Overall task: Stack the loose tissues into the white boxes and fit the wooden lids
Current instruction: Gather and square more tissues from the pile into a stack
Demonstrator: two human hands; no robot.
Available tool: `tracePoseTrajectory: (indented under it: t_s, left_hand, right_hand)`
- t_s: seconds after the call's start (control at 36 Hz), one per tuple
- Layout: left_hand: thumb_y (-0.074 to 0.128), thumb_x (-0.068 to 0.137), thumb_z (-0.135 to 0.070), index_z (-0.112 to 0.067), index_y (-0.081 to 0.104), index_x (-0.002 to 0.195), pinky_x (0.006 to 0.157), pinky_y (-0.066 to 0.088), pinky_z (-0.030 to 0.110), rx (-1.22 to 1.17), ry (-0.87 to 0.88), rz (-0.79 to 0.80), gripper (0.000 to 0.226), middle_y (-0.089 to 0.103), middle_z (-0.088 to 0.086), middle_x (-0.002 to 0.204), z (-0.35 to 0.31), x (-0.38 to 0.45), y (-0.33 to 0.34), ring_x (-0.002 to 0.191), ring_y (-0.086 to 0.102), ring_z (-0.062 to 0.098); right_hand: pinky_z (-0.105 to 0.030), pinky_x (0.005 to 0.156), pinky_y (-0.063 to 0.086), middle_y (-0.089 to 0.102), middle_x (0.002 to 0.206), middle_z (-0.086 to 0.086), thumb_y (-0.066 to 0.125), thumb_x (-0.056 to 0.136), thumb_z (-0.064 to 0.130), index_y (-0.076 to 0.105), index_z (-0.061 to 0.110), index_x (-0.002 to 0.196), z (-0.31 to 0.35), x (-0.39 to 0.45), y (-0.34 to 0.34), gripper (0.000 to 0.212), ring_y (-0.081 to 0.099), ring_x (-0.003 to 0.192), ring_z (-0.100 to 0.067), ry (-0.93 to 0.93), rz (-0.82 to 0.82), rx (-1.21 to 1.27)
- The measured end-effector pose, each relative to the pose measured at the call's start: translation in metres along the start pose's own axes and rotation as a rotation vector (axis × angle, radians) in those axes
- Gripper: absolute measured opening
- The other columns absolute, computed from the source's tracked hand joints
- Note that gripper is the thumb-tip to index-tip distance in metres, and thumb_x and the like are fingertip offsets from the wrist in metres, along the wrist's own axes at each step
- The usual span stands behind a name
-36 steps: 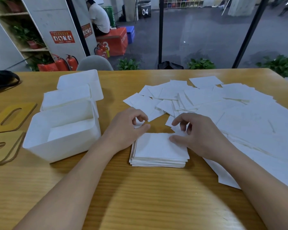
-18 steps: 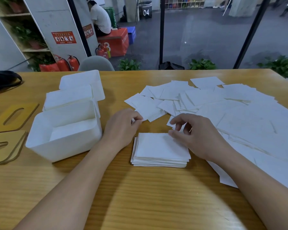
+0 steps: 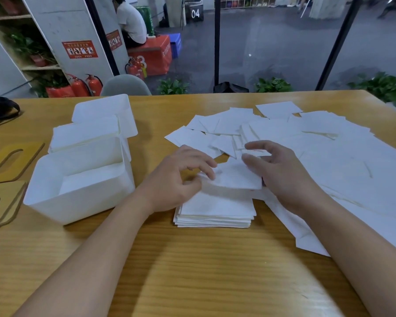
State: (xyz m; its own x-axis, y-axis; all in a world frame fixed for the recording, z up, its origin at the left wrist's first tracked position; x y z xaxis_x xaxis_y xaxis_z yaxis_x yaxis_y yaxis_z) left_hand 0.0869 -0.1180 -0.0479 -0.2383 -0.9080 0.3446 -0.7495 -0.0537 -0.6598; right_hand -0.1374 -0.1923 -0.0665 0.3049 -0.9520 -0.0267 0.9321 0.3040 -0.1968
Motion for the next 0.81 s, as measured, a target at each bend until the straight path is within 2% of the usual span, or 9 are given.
tracePoseTrajectory:
  t_s: [0.08, 0.19, 0.31, 0.39, 0.42, 0.47, 0.61, 0.72, 0.81]
  left_hand:
    - [0.057, 0.096, -0.008, -0.032, 0.082, 0.113, 0.104, 0.049, 0.029, -0.076, -0.108, -0.034, 0.038, 0.073, -0.018, 0.131, 0.008, 0.001, -0.004, 0.134, 0.059, 0.014]
    - [0.055, 0.114, -0.04, -0.035, 0.076, 0.13, 0.083, 0.047, 0.01, -0.121, -0.244, -0.146, 0.027, 0.073, -0.031, 0.115, 0.022, 0.002, -0.008, 0.105, 0.067, -0.005]
    - [0.056, 0.111, -0.056, -0.037, 0.062, 0.152, 0.113, 0.047, 0.028, -0.207, -0.318, -0.13, 0.046, 0.069, -0.022, 0.142, 0.03, 0.003, -0.005, 0.136, 0.059, -0.003]
    - [0.059, 0.105, -0.067, -0.044, 0.058, 0.152, 0.098, 0.048, 0.03, -0.323, -0.339, -0.151, 0.053, 0.071, -0.018, 0.1, 0.029, 0.005, -0.003, 0.104, 0.067, 0.002]
    - [0.06, 0.104, -0.068, -0.047, 0.059, 0.15, 0.086, 0.046, 0.03, -0.323, -0.336, -0.158, 0.051, 0.06, -0.009, 0.082, 0.028, 0.005, -0.003, 0.085, 0.062, 0.01]
    - [0.066, 0.105, -0.061, -0.047, 0.064, 0.144, 0.069, 0.04, 0.034, -0.328, -0.319, -0.151, 0.041, 0.044, 0.011, 0.074, 0.025, 0.005, -0.005, 0.07, 0.046, 0.029]
    - [0.071, 0.108, -0.033, -0.036, 0.078, 0.125, 0.056, 0.034, 0.023, -0.316, -0.271, -0.125, 0.02, 0.043, -0.006, 0.063, 0.021, 0.004, -0.01, 0.057, 0.036, 0.014]
    - [0.072, 0.104, -0.029, -0.042, 0.075, 0.127, 0.053, 0.029, 0.02, -0.25, -0.317, -0.01, 0.027, 0.034, -0.007, 0.059, 0.026, -0.001, -0.01, 0.054, 0.029, 0.014]
    - [0.073, 0.102, -0.03, -0.049, 0.07, 0.128, 0.054, 0.028, 0.025, -0.18, -0.366, 0.103, 0.033, 0.033, -0.007, 0.06, 0.028, -0.004, -0.004, 0.055, 0.03, 0.016]
  right_hand:
    - [-0.025, 0.067, 0.058, 0.08, 0.087, -0.005, 0.074, 0.099, 0.017, 0.072, 0.034, 0.127, 0.004, -0.002, 0.005, 0.032, 0.076, 0.076, -0.017, -0.06, 0.062, 0.013]
    - [-0.031, 0.073, 0.056, 0.077, 0.087, -0.002, 0.075, 0.1, 0.015, 0.075, 0.036, 0.124, 0.014, -0.004, 0.008, 0.032, 0.068, 0.074, -0.017, -0.152, 0.078, 0.032]
    - [-0.026, 0.067, 0.048, 0.068, 0.081, 0.004, 0.073, 0.103, 0.012, 0.077, 0.033, 0.124, 0.023, -0.006, 0.008, 0.03, 0.058, 0.07, -0.015, -0.252, 0.091, 0.065]
    - [-0.031, 0.069, 0.047, 0.064, 0.082, 0.002, 0.07, 0.105, 0.008, 0.077, 0.028, 0.127, 0.03, -0.009, 0.011, 0.03, 0.056, 0.074, -0.018, -0.288, 0.128, 0.115]
    - [-0.029, 0.069, 0.048, 0.064, 0.083, 0.003, 0.069, 0.105, 0.006, 0.077, 0.027, 0.127, 0.031, -0.01, 0.012, 0.031, 0.058, 0.074, -0.017, -0.293, 0.139, 0.124]
    - [-0.025, 0.068, 0.049, 0.065, 0.083, 0.005, 0.068, 0.106, 0.005, 0.077, 0.025, 0.127, 0.032, -0.011, 0.014, 0.03, 0.059, 0.073, -0.013, -0.288, 0.159, 0.132]
    - [-0.021, 0.06, 0.045, 0.058, 0.075, 0.002, 0.072, 0.103, 0.012, 0.081, 0.03, 0.115, 0.021, -0.007, 0.014, 0.023, 0.054, 0.064, -0.012, -0.216, 0.151, -0.004]
    - [-0.029, 0.05, 0.05, 0.061, 0.066, -0.001, 0.074, 0.1, 0.019, 0.079, 0.034, 0.106, 0.01, -0.004, 0.013, 0.017, 0.057, 0.049, -0.021, -0.179, 0.145, -0.183]
    - [-0.022, 0.052, 0.047, 0.056, 0.059, 0.008, 0.073, 0.098, 0.023, 0.076, 0.038, 0.103, 0.004, -0.003, 0.018, 0.015, 0.057, 0.047, -0.015, -0.204, 0.171, -0.371]
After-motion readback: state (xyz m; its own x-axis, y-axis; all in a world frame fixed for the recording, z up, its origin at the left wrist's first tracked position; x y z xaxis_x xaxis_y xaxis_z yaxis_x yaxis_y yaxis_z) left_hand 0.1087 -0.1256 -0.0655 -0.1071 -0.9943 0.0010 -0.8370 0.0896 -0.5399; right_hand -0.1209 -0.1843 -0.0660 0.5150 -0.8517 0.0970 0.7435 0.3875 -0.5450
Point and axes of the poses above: each hand's wrist, its own x-axis towards the middle knuckle, its own y-axis out of the palm, z = x × y, the point moved 8 cm from there along x, towards the middle knuckle
